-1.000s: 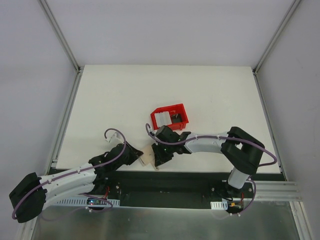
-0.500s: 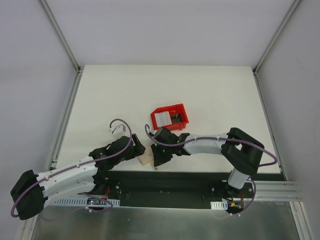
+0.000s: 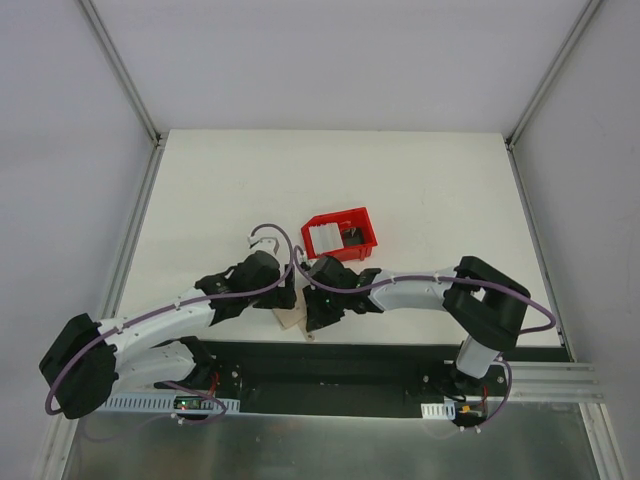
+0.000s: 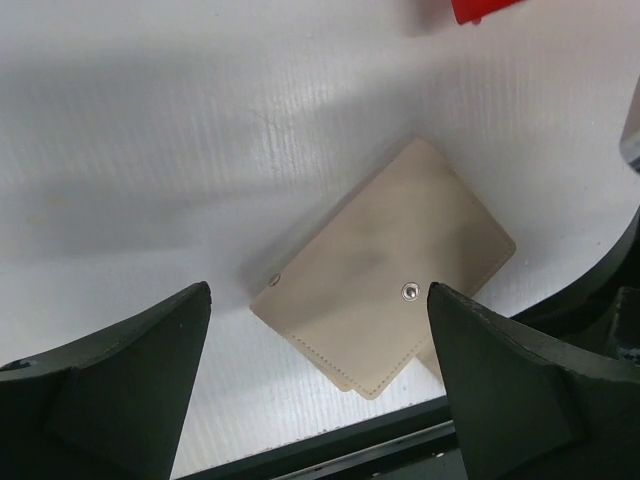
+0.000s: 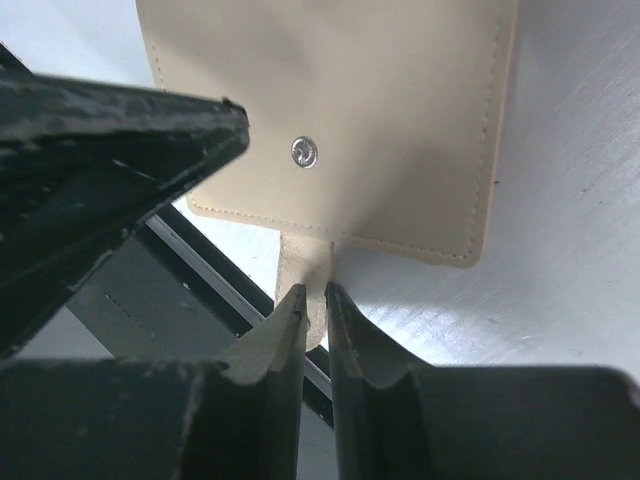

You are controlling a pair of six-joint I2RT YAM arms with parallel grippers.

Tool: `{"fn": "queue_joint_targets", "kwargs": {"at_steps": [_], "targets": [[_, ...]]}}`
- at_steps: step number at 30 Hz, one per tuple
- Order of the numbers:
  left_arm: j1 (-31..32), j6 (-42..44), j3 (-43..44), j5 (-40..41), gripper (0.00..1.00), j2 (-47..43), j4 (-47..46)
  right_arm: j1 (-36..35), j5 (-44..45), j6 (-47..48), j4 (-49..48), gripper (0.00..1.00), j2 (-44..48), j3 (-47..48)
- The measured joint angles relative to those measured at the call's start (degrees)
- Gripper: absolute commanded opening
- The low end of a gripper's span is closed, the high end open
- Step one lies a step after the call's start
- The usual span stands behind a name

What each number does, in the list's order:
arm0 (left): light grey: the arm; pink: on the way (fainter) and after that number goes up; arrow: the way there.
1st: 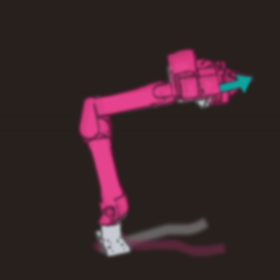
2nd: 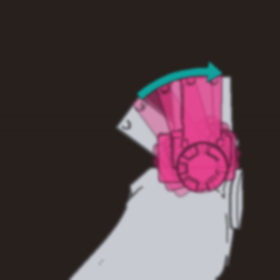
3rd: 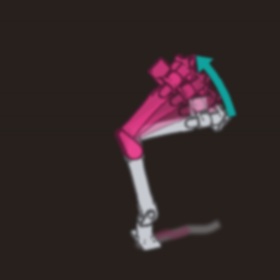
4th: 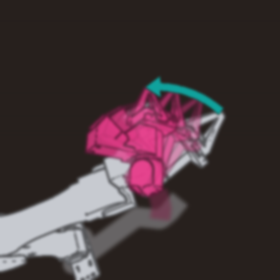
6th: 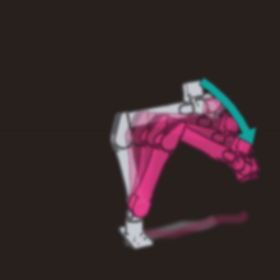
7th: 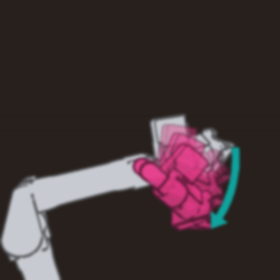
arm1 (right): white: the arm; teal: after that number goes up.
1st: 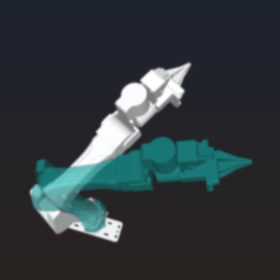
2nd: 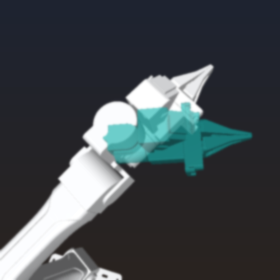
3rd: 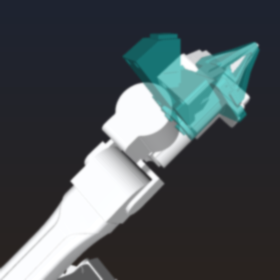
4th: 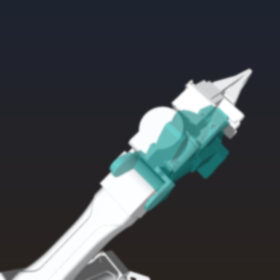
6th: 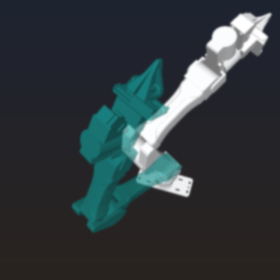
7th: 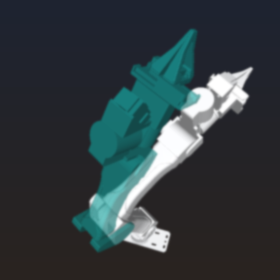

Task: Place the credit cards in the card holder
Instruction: Open the card holder at the center of the board.

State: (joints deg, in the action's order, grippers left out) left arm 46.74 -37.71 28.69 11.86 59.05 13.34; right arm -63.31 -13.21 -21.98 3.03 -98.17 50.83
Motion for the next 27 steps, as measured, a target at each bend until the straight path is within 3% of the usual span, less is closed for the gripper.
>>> {"fn": "queue_joint_targets", "kwargs": {"at_steps": [12,18,27], "targets": [[-4.44,4.11,-4.52,-14.34,0.79,2.14,-7.58,2.36,4.09,-5.49,-3.48,0.21,1.90,-2.75],[-4.52,3.78,-4.52,-17.42,0.74,5.73,-13.60,6.32,4.00,-6.01,-3.72,0.21,1.95,-2.91],[-3.65,-4.39,-7.06,-18.47,0.72,3.85,-16.72,9.73,3.61,-4.28,-1.92,0.23,-0.87,1.18]]}}
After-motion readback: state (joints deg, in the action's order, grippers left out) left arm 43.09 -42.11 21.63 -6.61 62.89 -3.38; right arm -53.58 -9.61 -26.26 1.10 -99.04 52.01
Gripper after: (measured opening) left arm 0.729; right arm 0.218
